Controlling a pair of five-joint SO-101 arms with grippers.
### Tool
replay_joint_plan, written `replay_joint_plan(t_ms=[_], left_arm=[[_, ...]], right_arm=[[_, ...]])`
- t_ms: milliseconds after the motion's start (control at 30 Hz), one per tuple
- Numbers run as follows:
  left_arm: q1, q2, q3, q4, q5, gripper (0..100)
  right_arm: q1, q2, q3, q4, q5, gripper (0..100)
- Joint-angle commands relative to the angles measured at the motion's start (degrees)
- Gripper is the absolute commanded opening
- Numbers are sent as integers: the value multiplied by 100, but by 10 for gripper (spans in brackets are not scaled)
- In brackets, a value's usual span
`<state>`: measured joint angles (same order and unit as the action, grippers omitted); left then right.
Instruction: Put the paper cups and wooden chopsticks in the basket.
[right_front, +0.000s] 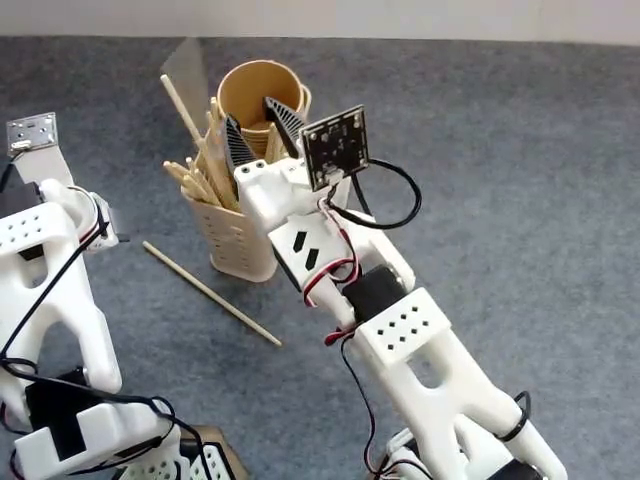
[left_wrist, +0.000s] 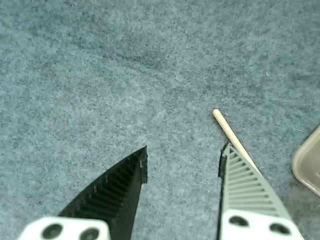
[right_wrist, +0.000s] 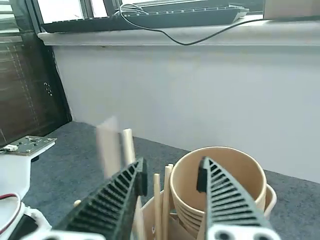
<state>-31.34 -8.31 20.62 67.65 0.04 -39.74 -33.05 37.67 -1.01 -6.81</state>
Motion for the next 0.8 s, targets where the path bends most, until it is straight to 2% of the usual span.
replay_joint_plan(t_ms=[0,100,167,267,400,500,567,633,767], left_arm=[[75,-57,-40,-62,-44,254],[75,-57,-84,-62,-44,255],[66,-101,-145,-35,-44,254],[66,-84,-602,299,-9,255],[163,-57,-1490,1662,26,256],[207,-57,-2141,2470,352,256],[251,-48,-2325,2840,703,256],[391,-48,-2237,3042,1134,257],[760,-31,-1376,2708,1503,257]], right_arm=[[-4,-66,-259,-66,-44,178],[-4,-75,-312,163,123,178],[-13,-268,-488,901,738,178],[-4,-892,-1226,3108,1152,177],[259,-1763,-2536,6422,1125,177],[769,-2343,-2888,8127,1169,177],[1297,-2756,-2352,8488,1187,177],[1692,-3231,-1279,8356,1415,177],[1877,-4110,1622,6870,2013,177]])
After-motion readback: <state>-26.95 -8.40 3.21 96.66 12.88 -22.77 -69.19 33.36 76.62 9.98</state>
